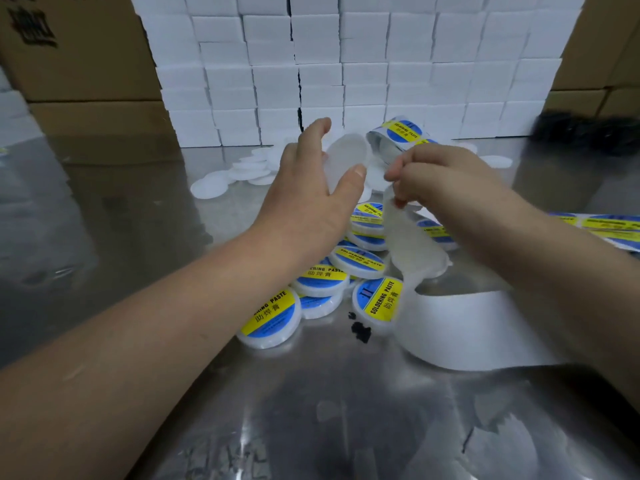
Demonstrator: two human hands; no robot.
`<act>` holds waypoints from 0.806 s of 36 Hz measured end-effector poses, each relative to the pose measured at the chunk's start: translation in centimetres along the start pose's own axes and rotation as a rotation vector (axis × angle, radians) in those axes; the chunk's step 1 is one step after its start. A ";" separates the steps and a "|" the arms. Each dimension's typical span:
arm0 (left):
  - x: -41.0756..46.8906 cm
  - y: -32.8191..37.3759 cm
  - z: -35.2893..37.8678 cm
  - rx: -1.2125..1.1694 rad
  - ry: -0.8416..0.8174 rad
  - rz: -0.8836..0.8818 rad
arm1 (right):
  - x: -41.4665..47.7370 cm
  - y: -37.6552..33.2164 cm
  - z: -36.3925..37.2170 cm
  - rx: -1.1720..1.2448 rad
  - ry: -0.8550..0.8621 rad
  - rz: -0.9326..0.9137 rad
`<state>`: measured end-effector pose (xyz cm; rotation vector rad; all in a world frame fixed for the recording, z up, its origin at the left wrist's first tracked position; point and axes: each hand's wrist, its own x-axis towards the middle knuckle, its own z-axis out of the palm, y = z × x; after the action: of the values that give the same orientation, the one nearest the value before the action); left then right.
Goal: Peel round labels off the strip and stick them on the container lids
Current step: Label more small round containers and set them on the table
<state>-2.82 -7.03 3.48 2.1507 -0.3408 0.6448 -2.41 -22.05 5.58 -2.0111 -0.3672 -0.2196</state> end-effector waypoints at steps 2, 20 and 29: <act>0.0 -0.2 0.0 0.024 -0.010 -0.024 | 0.0 0.2 0.1 -0.056 0.031 -0.026; 0.0 -0.1 -0.2 0.132 0.039 0.001 | 0.5 0.9 0.4 -0.134 0.130 -0.095; -0.3 -0.2 -0.1 0.102 0.014 0.088 | 0.1 0.7 0.4 -0.083 0.098 -0.101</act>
<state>-3.06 -6.85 3.21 2.2372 -0.4049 0.7411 -2.05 -22.03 4.82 -2.0563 -0.4035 -0.4007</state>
